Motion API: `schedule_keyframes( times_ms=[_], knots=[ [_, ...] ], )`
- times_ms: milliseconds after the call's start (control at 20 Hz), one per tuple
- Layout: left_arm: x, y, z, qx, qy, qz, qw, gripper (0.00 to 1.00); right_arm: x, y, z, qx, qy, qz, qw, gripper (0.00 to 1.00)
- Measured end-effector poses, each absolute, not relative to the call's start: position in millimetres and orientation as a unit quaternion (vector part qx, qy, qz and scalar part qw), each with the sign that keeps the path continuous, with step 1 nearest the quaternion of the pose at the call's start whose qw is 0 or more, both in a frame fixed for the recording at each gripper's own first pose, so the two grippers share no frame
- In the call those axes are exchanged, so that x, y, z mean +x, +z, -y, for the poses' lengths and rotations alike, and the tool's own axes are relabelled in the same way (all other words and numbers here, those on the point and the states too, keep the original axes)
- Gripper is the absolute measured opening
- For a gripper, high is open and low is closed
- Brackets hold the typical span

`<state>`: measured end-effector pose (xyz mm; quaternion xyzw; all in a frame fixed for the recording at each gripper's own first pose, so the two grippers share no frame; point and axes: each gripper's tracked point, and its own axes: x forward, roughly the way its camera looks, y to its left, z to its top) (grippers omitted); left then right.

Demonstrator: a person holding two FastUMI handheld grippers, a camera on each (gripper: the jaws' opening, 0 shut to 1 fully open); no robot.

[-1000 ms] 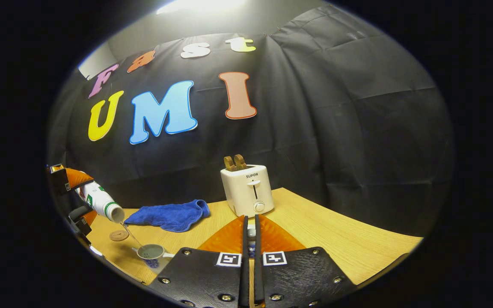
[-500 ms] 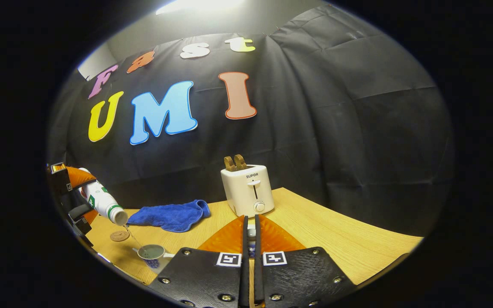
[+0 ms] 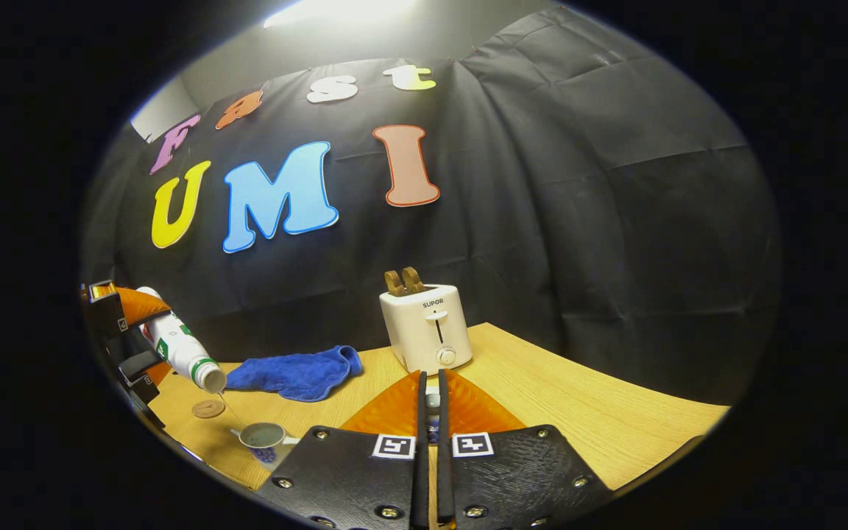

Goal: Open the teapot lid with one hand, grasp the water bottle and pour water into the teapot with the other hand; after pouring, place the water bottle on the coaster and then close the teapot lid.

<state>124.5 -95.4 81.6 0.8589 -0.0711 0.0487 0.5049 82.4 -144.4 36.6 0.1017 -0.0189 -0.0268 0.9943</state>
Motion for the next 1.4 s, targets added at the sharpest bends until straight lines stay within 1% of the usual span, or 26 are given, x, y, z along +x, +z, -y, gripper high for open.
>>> schedule_keyframes(
  times_ms=[100,150,200,350,400,450,750,850,950,1100,1400],
  knots=[
    [124,83,101,0.864,0.047,0.076,0.496,0.78,82,37,144,0.104,-0.026,0.019,0.994,0.04],
    [124,83,103,0.866,0.046,0.077,0.492,0.81,82,37,144,0.105,-0.025,0.018,0.994,0.04],
    [124,83,103,0.868,0.045,0.078,0.489,0.78,82,37,144,0.105,-0.025,0.018,0.994,0.04],
    [125,82,110,0.873,0.041,0.081,0.478,0.78,81,37,145,0.106,-0.024,0.018,0.994,0.04],
    [125,83,111,0.875,0.041,0.082,0.475,0.76,81,37,145,0.107,-0.023,0.018,0.994,0.04],
    [126,82,112,0.876,0.040,0.083,0.473,0.78,81,38,145,0.108,-0.023,0.019,0.994,0.04],
    [124,84,117,0.881,0.043,0.090,0.462,0.78,81,37,144,0.108,-0.021,0.017,0.994,0.04],
    [125,83,117,0.879,0.041,0.091,0.467,0.78,81,37,144,0.108,-0.022,0.017,0.994,0.04],
    [127,81,113,0.869,0.036,0.082,0.487,0.78,81,36,144,0.109,-0.022,0.015,0.994,0.04],
    [126,78,101,0.835,0.031,0.058,0.547,0.78,81,36,141,0.106,-0.018,0.014,0.994,0.04],
    [119,74,96,0.756,0.018,0.048,0.652,0.78,82,35,136,0.099,-0.010,0.014,0.995,0.04]
  ],
)
